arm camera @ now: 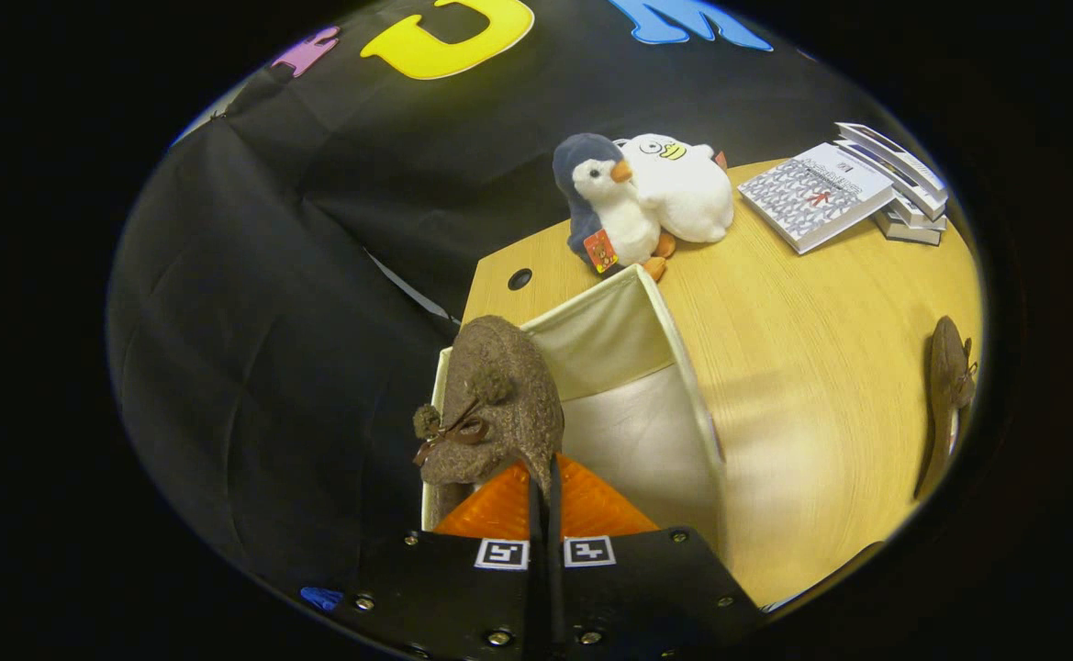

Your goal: Open the storage box then place both shoes into the box .Put the left shoe in first, then the right shoe, with the right side of both shoes facing outward in a uniform manner.

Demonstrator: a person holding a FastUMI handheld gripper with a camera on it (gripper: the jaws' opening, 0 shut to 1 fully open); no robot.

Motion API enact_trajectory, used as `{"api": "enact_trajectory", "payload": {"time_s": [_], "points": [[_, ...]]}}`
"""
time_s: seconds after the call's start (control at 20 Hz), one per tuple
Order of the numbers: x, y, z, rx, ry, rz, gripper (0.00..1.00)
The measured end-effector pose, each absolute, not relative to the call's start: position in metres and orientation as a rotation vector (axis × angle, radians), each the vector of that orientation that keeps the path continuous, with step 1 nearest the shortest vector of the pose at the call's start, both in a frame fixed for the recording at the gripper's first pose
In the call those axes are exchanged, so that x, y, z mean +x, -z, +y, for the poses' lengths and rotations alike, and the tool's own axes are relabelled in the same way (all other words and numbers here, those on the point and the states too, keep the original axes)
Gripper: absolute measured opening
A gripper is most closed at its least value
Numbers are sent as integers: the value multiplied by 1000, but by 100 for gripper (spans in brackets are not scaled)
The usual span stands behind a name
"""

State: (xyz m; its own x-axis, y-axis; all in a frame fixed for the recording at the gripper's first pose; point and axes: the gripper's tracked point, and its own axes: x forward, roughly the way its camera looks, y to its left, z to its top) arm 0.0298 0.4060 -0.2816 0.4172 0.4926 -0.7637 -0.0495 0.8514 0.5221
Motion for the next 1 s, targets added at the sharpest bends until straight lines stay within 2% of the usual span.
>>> {"api": "enact_trajectory", "payload": {"time_s": [0.65,0.75,0.95,1.0], "points": [[8,330,430,443,-372,1165,1],[5,323,438,460,-438,1152,11],[9,299,433,426,-508,1063,100],[9,289,428,405,-528,1040,98]]}}
